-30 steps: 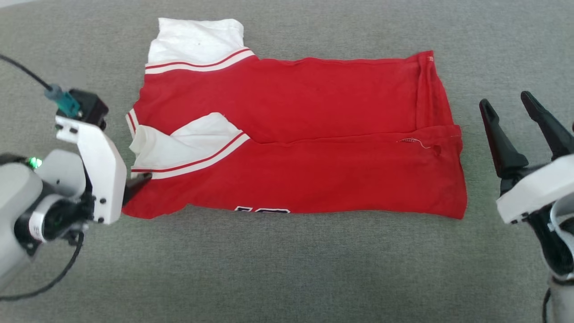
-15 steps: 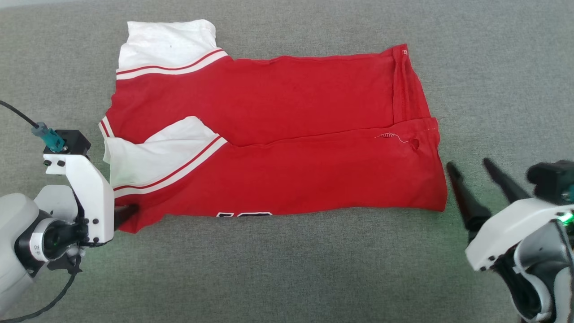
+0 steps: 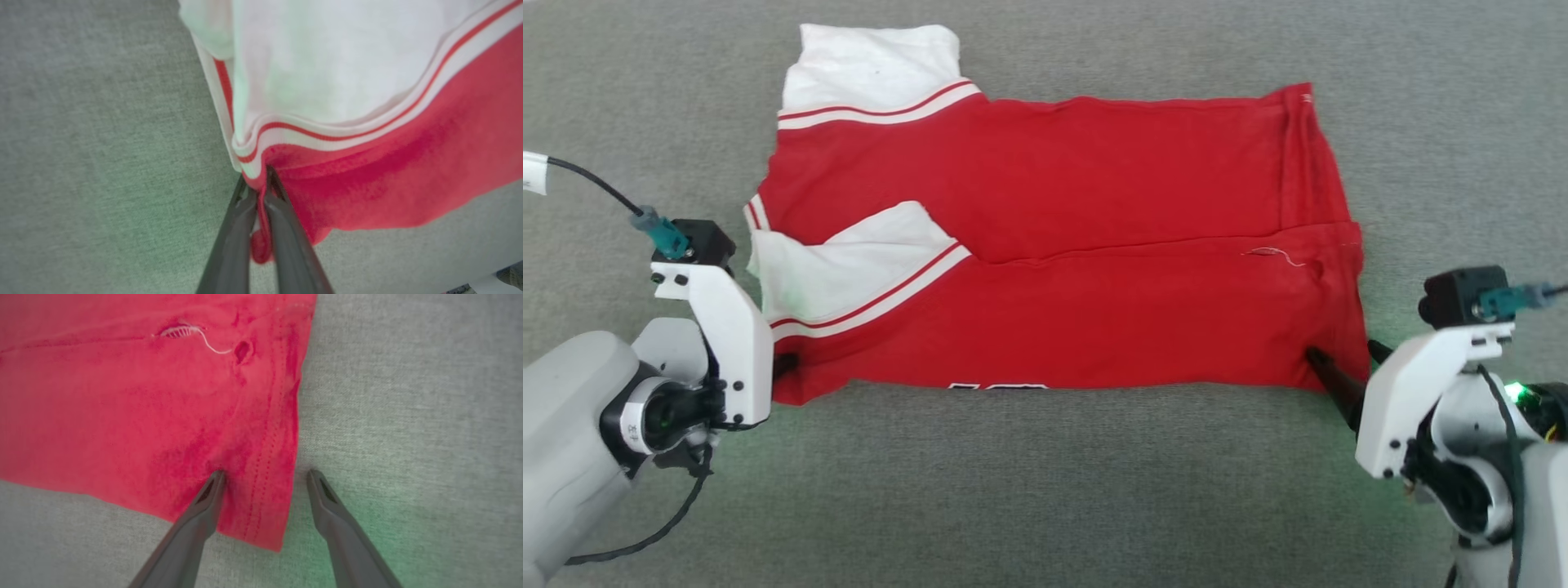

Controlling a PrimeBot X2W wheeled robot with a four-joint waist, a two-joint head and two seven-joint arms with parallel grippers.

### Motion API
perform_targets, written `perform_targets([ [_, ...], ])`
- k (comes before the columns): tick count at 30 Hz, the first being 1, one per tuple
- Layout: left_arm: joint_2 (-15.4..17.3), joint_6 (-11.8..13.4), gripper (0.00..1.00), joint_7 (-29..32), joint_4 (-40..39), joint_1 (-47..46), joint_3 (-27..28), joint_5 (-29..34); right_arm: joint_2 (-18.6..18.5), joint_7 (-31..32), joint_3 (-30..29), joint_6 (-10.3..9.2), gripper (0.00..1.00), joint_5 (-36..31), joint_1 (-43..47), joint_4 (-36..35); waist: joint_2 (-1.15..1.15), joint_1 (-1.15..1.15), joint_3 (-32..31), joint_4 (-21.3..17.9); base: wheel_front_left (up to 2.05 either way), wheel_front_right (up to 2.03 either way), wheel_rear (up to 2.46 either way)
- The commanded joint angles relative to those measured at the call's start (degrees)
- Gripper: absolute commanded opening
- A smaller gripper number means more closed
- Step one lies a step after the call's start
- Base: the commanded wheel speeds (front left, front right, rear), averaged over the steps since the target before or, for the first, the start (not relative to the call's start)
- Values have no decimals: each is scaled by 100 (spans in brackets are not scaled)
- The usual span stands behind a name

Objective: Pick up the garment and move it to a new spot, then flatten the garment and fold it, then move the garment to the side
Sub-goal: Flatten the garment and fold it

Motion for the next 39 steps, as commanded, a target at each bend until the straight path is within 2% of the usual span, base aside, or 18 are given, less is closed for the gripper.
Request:
perform_targets([
  [1, -188, -45, 0, 9, 62, 106, -124, 27, 48, 153, -20, 1, 100, -25, -117, 125, 0, 0, 24, 57, 0, 0, 0],
  [6, -389, -165, 0, -38, 190, -3, -132, 83, -32, 802, 306, 4, 98, -6, -314, 739, 0, 0, 78, 210, 0, 0, 0],
  [7, -430, -171, 0, -55, 219, -21, -129, 85, -63, 927, 413, 6, 45, 64, -320, 838, 0, 0, 83, 234, 0, 0, 0],
  [8, -456, -189, 0, -74, 244, -30, -128, 93, -87, 1039, 497, 16, 0, 162, -336, 903, 0, 0, 87, 260, 0, 0, 0],
  [15, -429, -268, 0, -227, 346, -20, -19, 50, -478, 1191, 477, 12, 0, 452, -574, 600, 0, 0, 20, 367, 0, 0, 0],
  [22, -8, -144, 0, -182, -105, 42, 126, -91, -750, 1644, 301, 12, 0, 835, -376, -263, 0, 0, -154, 436, 0, 0, 0],
  [26, 350, 94, 0, -120, -687, 152, 153, -105, -788, 1912, 113, 12, 0, 936, -101, -786, 0, 0, -241, 477, 0, 0, 0],
  [33, 898, 751, 0, -71, -1881, 515, 73, -149, -725, 2382, -243, 1, 0, 970, 574, -1588, 0, 0, -299, 545, 0, 0, 0],
  [36, 986, 948, 0, -147, -2193, 747, 33, -219, -590, 2462, -356, 1, 0, 947, 873, -1773, 0, 0, -275, 555, 0, 0, 0],
  [39, 986, 1016, 0, -200, -2225, 906, -14, -235, -502, 2455, -361, 1, 0, 895, 1059, -1772, 0, 0, -255, 550, 0, 0, 0],
])
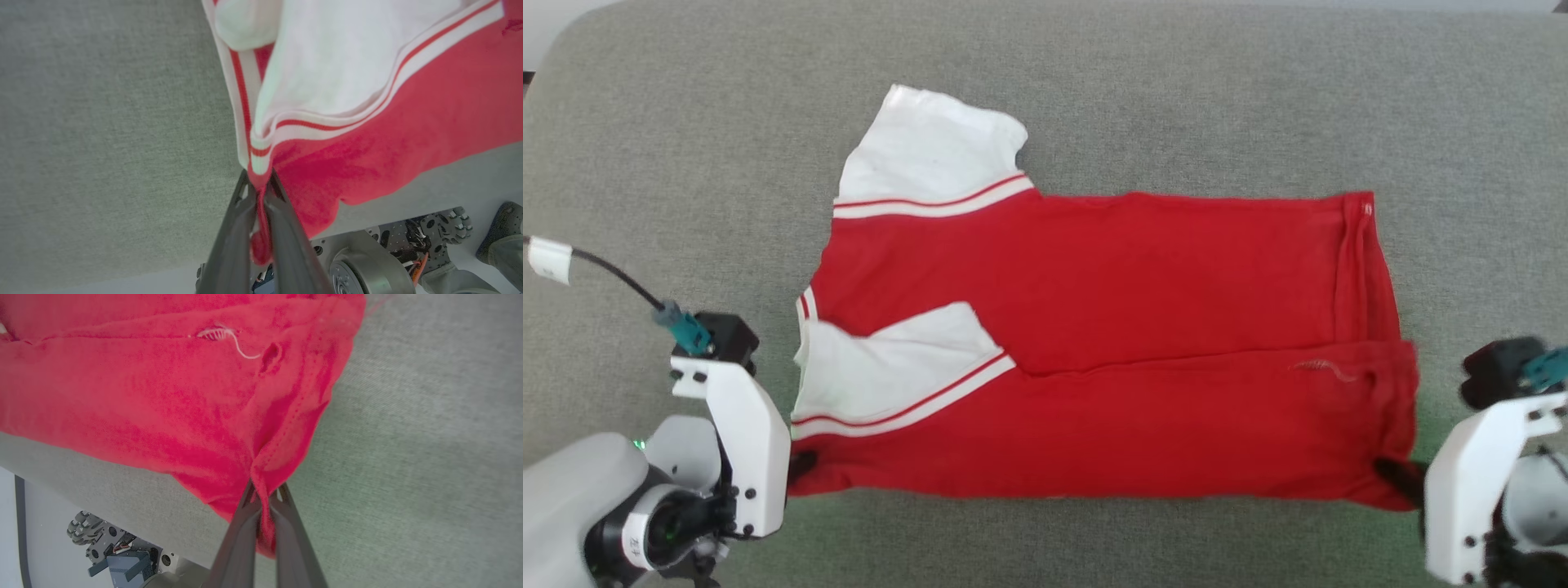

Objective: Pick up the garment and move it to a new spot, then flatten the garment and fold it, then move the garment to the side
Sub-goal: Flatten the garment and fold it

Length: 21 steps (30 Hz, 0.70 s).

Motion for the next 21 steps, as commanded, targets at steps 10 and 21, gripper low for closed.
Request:
perform_targets([
  [10, -82, -186, 100, -79, 590, -14, 39, 14, 33, -917, 369, 1, 100, -20, -60, 662, 0, 0, -33, -196, 0, 0, 0],
  [21, 444, -510, 100, -192, 499, -917, 401, 657, 224, -2285, 133, 1, 100, -156, -261, -160, 0, 0, -184, -750, 0, 0, 0],
])
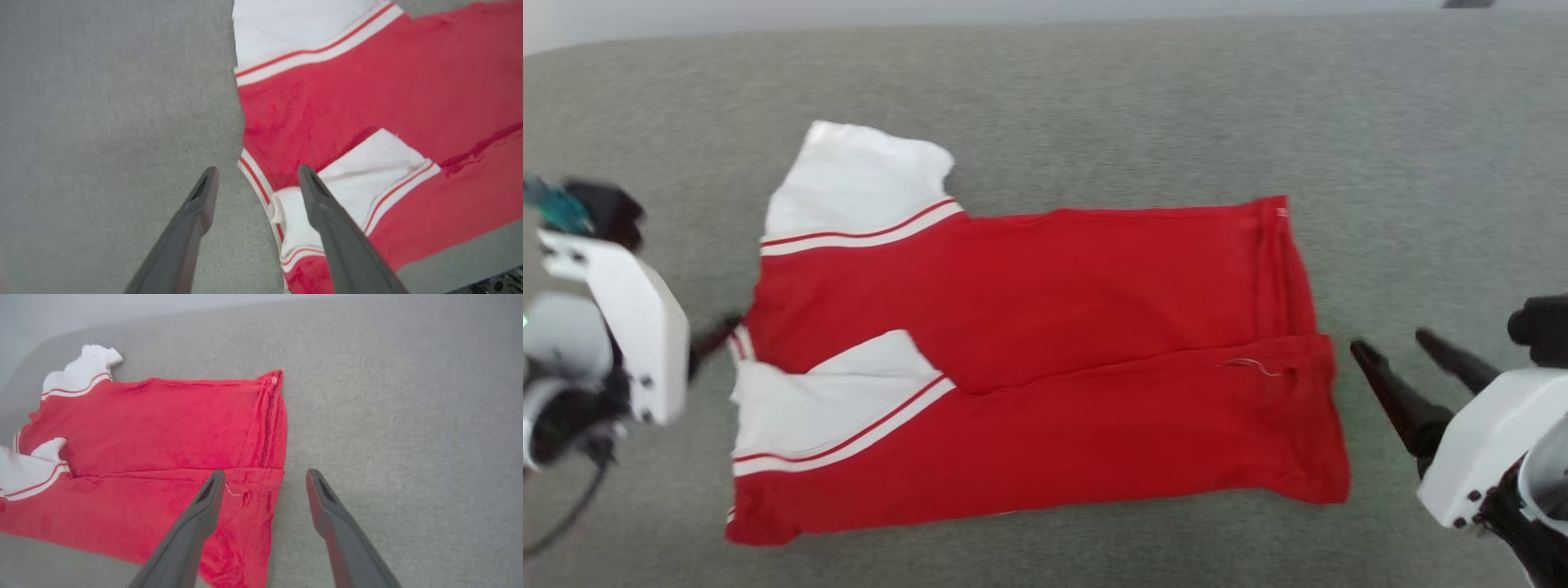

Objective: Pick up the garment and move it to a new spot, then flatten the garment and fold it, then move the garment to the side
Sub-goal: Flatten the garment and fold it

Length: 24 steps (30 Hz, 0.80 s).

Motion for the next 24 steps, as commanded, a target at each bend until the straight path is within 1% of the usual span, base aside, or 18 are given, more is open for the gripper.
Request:
perform_targets([
  [1, -67, -156, 100, -79, 209, -203, 75, 115, 55, -342, 59, 2, 100, -90, -83, -104, 0, 0, 6, -208, 0, 0, 0],
  [3, -123, -356, 100, -152, 477, -437, 109, 326, 143, -768, 28, 1, 100, -219, -150, -189, 0, 0, 28, -345, 0, 0, 0],
  [5, -211, -522, 100, -279, 799, -625, 175, 427, 178, -1303, 112, 2, 100, -359, -265, -256, 0, 0, 74, -495, 0, 0, 0],
  [7, -314, -695, 100, -395, 1128, -810, 207, 587, 291, -1873, 105, 1, 100, -544, -342, -225, 0, 0, 141, -654, 0, 0, 0],
  [9, -394, -861, 100, -547, 1486, -1023, 241, 748, 427, -2425, 126, 1, 100, -714, -446, -119, 0, 0, 213, -827, 0, 0, 0],
  [12, -541, -1084, 100, -682, 2001, -1266, 231, 967, 585, -3023, 221, 1, 100, -928, -517, 95, 0, 0, 319, -1053, 0, 0, 0],
  [18, -822, -1450, 100, -589, 2985, -1653, 90, 1257, 682, -3738, 657, 2, 100, -991, -711, 485, 0, 0, 598, -1444, 0, 0, 0],
  [20, -891, -1526, 100, -506, 3298, -1740, 71, 1266, 698, -3851, 726, 1, 100, -933, -775, 590, 0, 0, 699, -1539, 0, 0, 0],
  [21, -891, -1526, 100, -506, 3298, -1740, 71, 1266, 698, -3851, 726, 1, 100, -933, -775, 590, 0, 0, 699, -1539, 0, 0, 0],
  [24, -998, -1560, 100, -404, 3685, -1883, 72, 1257, 707, -3922, 839, 1, 100, -862, -850, 690, 0, 0, 844, -1635, 0, 0, 0],
])
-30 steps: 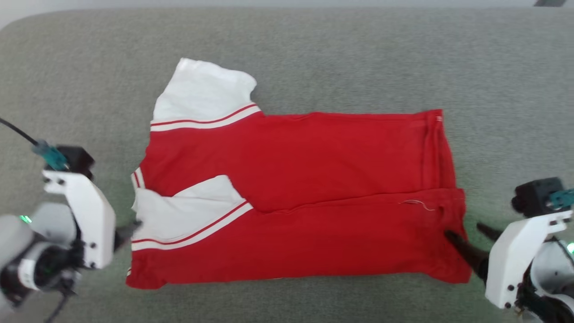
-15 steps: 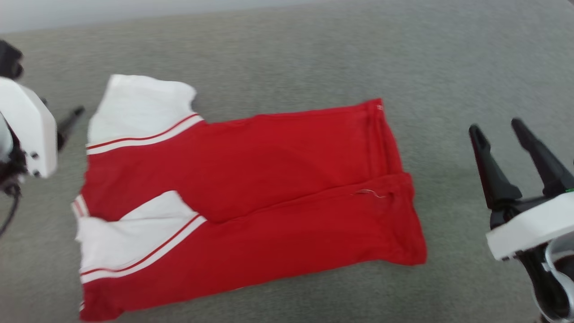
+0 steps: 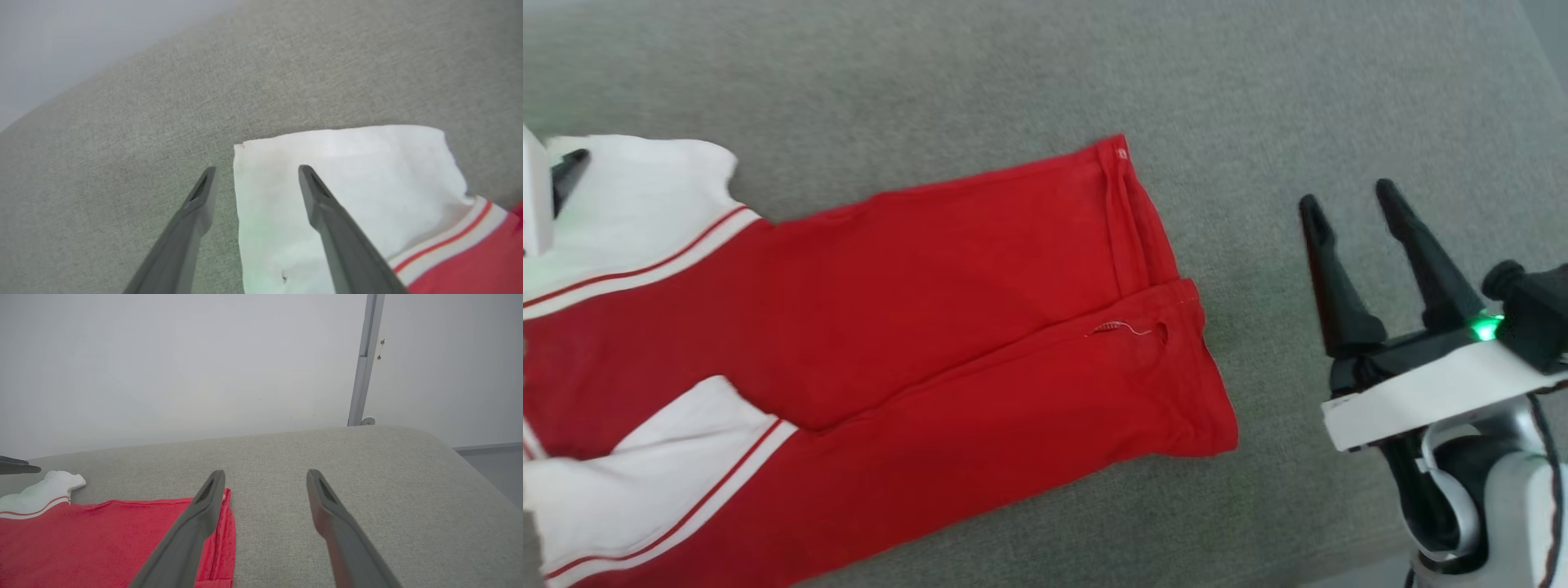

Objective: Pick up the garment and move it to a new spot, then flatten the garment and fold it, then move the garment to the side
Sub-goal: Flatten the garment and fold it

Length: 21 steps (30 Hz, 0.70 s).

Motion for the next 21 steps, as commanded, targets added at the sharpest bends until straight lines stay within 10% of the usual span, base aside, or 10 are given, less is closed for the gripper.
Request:
perform_targets([
  [1, -17, -10, 100, 52, 121, -80, -16, 40, 26, -20, 47, 1, 100, 32, -72, 46, 0, 0, 155, -121, 0, 0, 0],
  [10, -464, 98, 100, 966, 1078, -28, -62, -392, -158, 448, 396, 1, 100, 233, -408, 191, 0, 0, 445, -102, 0, 0, 0],
  [11, -540, 66, 36, 1157, 1114, 13, -117, -390, -159, 557, 407, 1, 100, 284, -482, 250, 0, 0, 465, -80, 0, 0, 0],
  [12, -605, 93, 0, 1296, 1156, 22, -121, -465, -207, 671, 467, 2, 100, 298, -575, 295, 0, 0, 482, -62, 0, 0, 0],
  [21, -1042, -88, 0, 1287, 1176, -381, -121, -409, -356, 1808, 1000, 1, 100, 479, -2148, 1676, 0, 0, 696, 142, 0, 0, 0],
])
